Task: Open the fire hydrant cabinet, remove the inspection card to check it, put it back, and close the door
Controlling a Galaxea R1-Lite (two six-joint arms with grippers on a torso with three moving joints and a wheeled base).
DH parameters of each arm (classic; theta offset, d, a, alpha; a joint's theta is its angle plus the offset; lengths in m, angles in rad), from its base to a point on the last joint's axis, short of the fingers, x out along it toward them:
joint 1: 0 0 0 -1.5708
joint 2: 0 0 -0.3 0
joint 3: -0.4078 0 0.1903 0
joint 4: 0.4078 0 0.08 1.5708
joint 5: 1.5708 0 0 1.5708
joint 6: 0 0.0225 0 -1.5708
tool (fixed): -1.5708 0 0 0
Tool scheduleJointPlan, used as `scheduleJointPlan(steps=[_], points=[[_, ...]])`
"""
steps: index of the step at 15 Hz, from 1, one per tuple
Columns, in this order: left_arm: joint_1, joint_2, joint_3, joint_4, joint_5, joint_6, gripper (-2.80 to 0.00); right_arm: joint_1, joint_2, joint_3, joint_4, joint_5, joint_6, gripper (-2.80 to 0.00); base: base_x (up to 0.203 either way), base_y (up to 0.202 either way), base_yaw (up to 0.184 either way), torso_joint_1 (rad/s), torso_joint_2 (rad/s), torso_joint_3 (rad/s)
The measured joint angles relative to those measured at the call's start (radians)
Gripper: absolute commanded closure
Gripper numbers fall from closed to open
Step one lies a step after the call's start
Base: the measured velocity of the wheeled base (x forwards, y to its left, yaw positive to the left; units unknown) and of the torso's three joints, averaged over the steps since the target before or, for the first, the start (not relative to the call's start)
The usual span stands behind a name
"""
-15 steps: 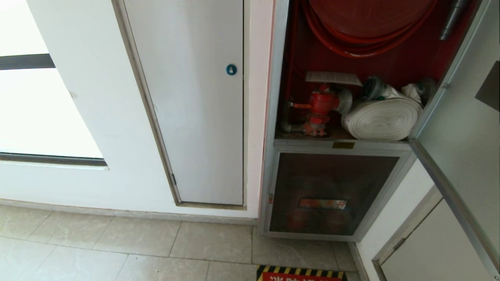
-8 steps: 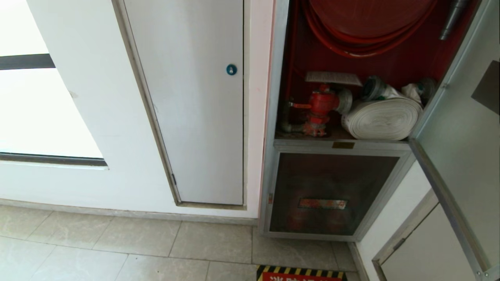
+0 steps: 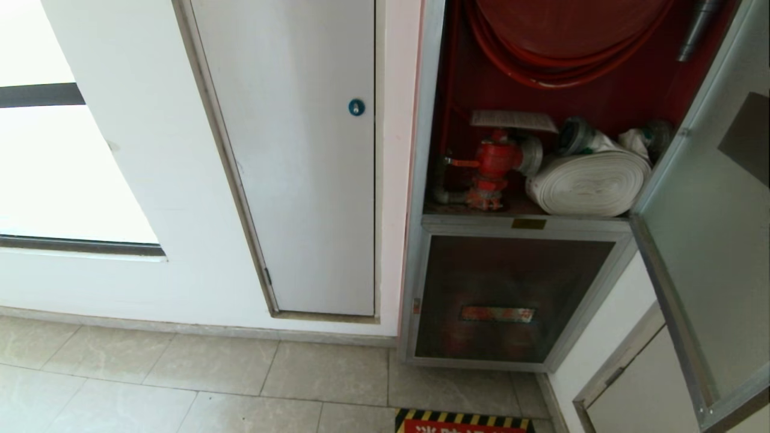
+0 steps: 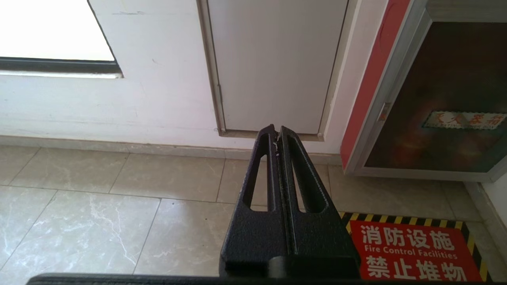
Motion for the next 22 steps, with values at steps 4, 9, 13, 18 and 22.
scheduleJointPlan(steps=[4, 9, 13, 18, 22], points=[[0.0, 0.0, 0.0, 0.0, 0.0, 0.0, 0.0, 0.067, -0.001, 0.004, 0.001, 0.002, 0.0, 0.0, 0.0, 0.0, 0.0, 0.0, 0.0, 0.0], [0.0, 0.0, 0.0, 0.0, 0.001, 0.0, 0.0, 0.168, 0.003, 0.01, 0.0, 0.061, -0.002, 0.0, 0.0, 0.0, 0.0, 0.0, 0.0, 0.0], [0.0, 0.0, 0.0, 0.0, 0.0, 0.0, 0.0, 0.196, 0.019, 0.01, 0.0, 0.124, -0.005, 0.0, 0.0, 0.0, 0.0, 0.0, 0.0, 0.0], [0.0, 0.0, 0.0, 0.0, 0.0, 0.0, 0.0, 0.264, 0.056, 0.002, -0.006, 0.147, -0.005, 0.0, 0.0, 0.0, 0.0, 0.0, 0.0, 0.0], [0.0, 0.0, 0.0, 0.0, 0.0, 0.0, 0.0, 0.308, 0.086, -0.015, -0.004, 0.194, -0.001, 0.0, 0.0, 0.0, 0.0, 0.0, 0.0, 0.0]])
